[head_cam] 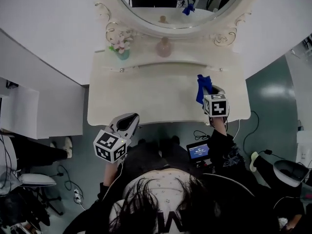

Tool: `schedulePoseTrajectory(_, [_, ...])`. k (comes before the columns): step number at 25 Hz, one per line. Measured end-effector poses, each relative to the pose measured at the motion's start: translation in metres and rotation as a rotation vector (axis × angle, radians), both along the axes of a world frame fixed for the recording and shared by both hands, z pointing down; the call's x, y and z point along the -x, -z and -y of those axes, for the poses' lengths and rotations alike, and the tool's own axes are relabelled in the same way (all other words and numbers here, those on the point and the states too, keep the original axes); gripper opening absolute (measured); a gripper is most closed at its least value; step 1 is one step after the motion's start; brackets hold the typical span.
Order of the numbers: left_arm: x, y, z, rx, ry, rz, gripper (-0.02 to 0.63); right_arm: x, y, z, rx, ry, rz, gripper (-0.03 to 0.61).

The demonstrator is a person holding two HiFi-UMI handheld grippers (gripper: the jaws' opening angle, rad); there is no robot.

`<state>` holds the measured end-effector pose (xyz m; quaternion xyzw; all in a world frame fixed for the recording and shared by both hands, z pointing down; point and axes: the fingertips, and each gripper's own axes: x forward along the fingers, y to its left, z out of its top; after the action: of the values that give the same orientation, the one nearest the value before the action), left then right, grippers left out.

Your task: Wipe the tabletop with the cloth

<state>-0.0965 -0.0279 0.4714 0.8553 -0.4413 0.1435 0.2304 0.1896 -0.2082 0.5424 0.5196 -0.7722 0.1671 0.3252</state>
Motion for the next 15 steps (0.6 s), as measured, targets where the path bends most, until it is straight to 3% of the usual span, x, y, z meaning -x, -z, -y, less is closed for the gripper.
schedulePoseTrajectory(15, [0.170,-0.004,-0.073,0.015,0.142,0.001,-0.003,0.329,-0.013,-0.094,0.048,0.414,0.073,0.078])
